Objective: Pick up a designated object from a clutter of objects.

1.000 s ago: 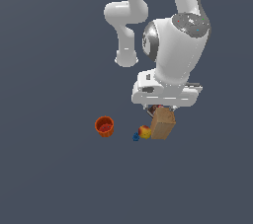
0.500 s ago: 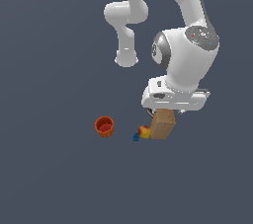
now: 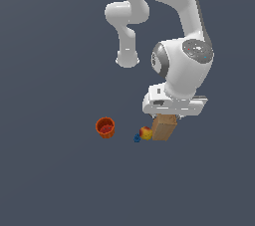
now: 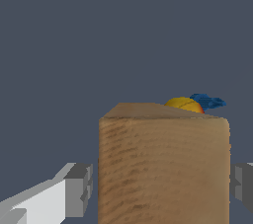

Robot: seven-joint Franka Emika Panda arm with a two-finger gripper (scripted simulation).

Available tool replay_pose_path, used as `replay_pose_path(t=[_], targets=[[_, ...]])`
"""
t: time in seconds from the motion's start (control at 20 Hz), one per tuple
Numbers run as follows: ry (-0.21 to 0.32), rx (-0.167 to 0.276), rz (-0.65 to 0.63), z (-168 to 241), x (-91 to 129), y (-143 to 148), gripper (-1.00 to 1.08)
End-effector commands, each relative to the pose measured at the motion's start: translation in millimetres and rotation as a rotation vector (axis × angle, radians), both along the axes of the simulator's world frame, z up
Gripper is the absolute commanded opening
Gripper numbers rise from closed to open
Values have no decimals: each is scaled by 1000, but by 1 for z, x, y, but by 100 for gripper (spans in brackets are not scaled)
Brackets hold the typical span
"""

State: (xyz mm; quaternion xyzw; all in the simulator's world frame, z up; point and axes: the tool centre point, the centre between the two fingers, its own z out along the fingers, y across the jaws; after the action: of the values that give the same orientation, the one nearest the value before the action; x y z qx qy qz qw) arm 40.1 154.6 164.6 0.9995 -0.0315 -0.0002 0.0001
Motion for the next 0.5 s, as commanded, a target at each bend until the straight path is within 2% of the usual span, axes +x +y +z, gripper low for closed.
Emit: replay_pose_path(t=[0.0, 0.3, 0.35, 0.45], targets=[[0, 0, 0, -12, 0, 0, 100], [0, 0, -1, -22, 1, 1, 100], [0, 0, -1, -22, 1, 1, -100], [0, 0, -1, -22, 1, 1, -100]])
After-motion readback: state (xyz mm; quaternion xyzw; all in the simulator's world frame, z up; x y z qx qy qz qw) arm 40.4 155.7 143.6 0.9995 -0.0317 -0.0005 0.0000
